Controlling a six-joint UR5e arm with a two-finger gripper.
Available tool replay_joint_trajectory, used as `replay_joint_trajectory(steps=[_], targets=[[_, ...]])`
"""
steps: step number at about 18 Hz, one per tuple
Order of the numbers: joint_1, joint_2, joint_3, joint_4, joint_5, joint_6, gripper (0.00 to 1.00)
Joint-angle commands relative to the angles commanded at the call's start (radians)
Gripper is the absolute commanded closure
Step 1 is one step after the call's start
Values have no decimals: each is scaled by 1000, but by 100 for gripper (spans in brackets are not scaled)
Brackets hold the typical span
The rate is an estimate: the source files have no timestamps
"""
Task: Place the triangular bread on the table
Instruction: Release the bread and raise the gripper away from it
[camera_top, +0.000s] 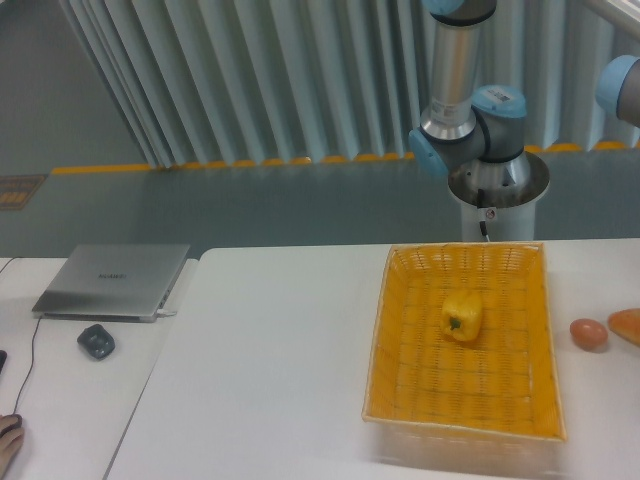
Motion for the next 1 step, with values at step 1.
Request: replay_joint_trajectory(steps=[1], targets=[[2,2,0,0,-2,2,0]])
